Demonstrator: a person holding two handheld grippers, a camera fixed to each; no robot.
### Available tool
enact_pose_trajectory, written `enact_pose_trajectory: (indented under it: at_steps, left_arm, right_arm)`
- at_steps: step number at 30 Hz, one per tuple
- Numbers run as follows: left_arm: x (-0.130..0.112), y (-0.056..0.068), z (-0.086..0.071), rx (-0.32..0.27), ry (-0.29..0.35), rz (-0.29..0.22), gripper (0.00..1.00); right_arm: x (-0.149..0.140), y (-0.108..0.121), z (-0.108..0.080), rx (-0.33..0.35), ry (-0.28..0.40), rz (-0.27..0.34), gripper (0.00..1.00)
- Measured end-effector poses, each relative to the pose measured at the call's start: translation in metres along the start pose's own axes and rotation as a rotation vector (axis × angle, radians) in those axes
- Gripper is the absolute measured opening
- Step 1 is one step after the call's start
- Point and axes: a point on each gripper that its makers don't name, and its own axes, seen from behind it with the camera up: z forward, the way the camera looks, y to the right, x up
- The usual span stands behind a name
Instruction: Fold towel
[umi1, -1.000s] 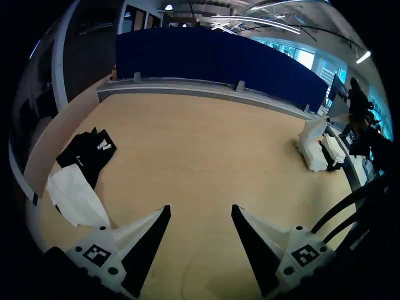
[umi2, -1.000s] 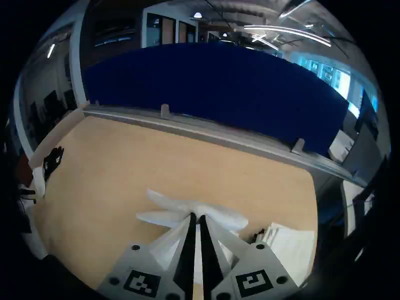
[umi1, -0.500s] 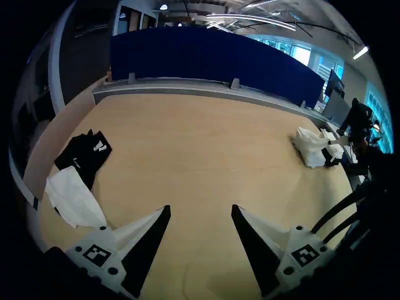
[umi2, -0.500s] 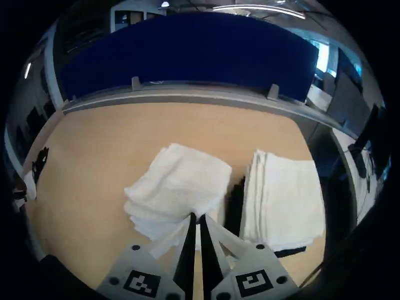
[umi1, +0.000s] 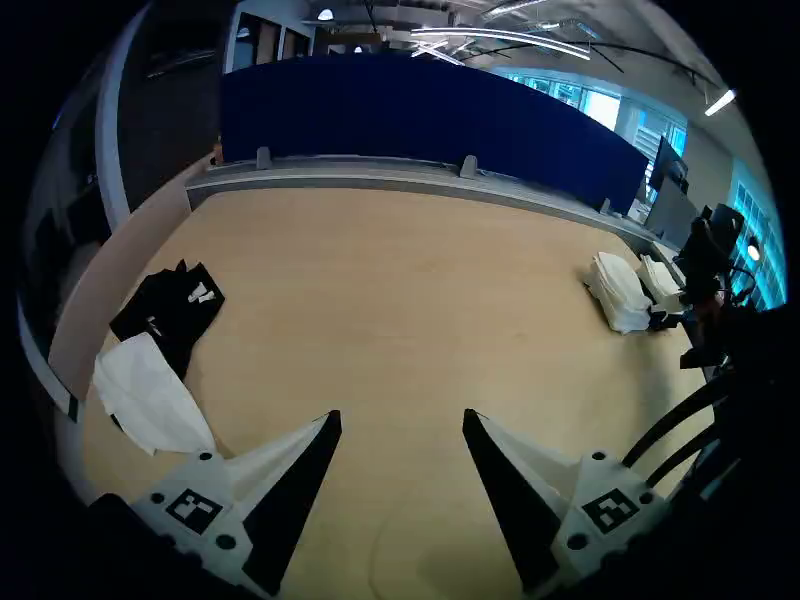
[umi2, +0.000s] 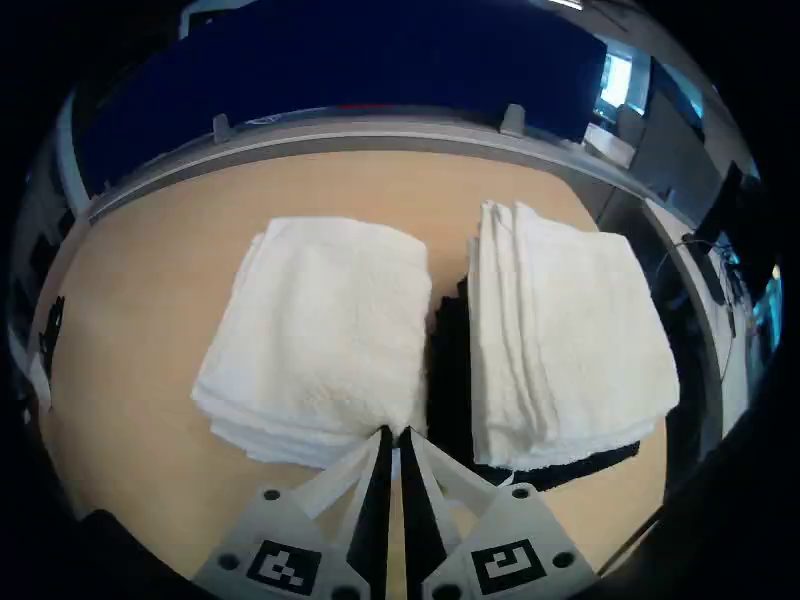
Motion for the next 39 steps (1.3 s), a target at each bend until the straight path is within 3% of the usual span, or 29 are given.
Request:
enact_pose_trajectory:
  at_steps: [10, 19, 25, 28, 29, 39]
  left_arm:
    - [0.001, 0.0, 0.001, -0.001, 0.0, 0.002, 0.9]
    - [0.005, 0.004, 0.002, -0.009, 0.003, 0.002, 0.9]
    - [0.006, 0.004, 0.002, -0.01, 0.005, 0.004, 0.9]
    - [0.006, 0.002, 0.002, -0.009, 0.005, 0.0, 0.9]
    - [0.006, 0.002, 0.003, -0.009, 0.004, 0.0, 0.9]
    - [0.003, -0.003, 0.0, -0.001, 0.001, -0.007, 0.9]
  right_arm:
    - [0.0, -0.004, -0.008, 0.004, 0.036, 0.024, 0.09]
    - [0.001, -0.005, -0.025, -0.024, 0.074, -0.007, 0.25]
    - [0.015, -0.017, -0.027, 0.0, 0.13, -0.011, 0.6]
    - [0.028, -0.03, -0.027, 0.036, 0.175, -0.008, 0.93]
    - [0.031, -0.035, -0.027, 0.047, 0.187, -0.006, 1.0]
    - [0.043, -0.06, -0.011, 0.07, 0.204, -0.029, 1.0]
